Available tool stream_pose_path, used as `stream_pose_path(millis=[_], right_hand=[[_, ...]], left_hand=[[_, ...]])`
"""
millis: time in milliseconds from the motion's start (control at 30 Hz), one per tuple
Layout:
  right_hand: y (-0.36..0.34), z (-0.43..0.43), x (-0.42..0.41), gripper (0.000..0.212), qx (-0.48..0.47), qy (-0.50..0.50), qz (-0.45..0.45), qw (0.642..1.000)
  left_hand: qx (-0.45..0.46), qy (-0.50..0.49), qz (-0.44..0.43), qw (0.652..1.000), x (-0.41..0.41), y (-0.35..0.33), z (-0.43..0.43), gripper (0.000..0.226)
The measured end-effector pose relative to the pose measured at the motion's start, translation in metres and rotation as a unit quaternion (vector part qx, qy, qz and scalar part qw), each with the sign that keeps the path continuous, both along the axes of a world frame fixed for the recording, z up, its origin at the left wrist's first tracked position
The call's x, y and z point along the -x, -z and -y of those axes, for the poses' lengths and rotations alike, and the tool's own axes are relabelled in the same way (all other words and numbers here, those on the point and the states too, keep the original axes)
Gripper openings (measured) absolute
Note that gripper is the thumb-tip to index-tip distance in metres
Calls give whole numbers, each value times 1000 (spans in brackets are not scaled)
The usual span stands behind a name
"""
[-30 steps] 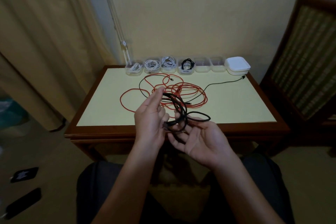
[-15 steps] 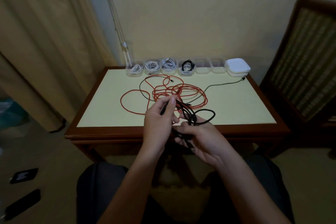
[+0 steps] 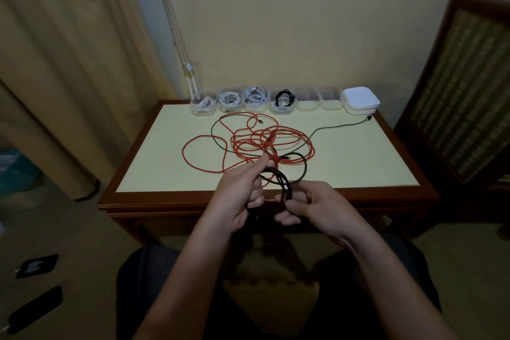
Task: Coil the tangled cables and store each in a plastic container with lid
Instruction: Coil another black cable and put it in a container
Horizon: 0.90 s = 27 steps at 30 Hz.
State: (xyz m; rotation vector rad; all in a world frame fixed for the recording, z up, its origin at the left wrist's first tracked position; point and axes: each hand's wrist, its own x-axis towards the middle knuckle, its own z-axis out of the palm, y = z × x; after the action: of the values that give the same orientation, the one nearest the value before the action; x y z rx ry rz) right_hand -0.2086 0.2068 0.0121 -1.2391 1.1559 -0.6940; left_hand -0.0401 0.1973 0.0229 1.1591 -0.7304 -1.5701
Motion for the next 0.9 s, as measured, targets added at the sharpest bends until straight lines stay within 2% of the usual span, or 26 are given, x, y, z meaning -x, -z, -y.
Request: stream_pose_path(millis=[100, 233, 400, 500, 567, 733, 900], right_hand=[[-1, 1, 11, 17, 87, -6, -117, 989], [12, 14, 26, 19, 136, 83, -184, 970], [24, 25, 54, 21, 205, 217, -286, 910], [32, 29, 69, 20, 233, 248, -335, 879], [38, 31, 74, 18, 258, 263, -352, 861], [51, 33, 69, 18, 323, 245, -408, 818], [58, 29, 61, 31, 340, 207, -439, 805]], left_hand=[[32, -22, 13, 999, -8, -4, 1, 35], [56, -27, 35, 998, -14, -9, 2, 33], [56, -42, 5, 998, -25, -13, 5, 31], [46, -36, -4, 998, -29, -16, 7, 29], [27, -39, -39, 998, -26, -17, 7, 27], [-20, -44, -195, 980, -15, -24, 6, 21], [-23, -59, -259, 964, -15, -28, 5, 12]])
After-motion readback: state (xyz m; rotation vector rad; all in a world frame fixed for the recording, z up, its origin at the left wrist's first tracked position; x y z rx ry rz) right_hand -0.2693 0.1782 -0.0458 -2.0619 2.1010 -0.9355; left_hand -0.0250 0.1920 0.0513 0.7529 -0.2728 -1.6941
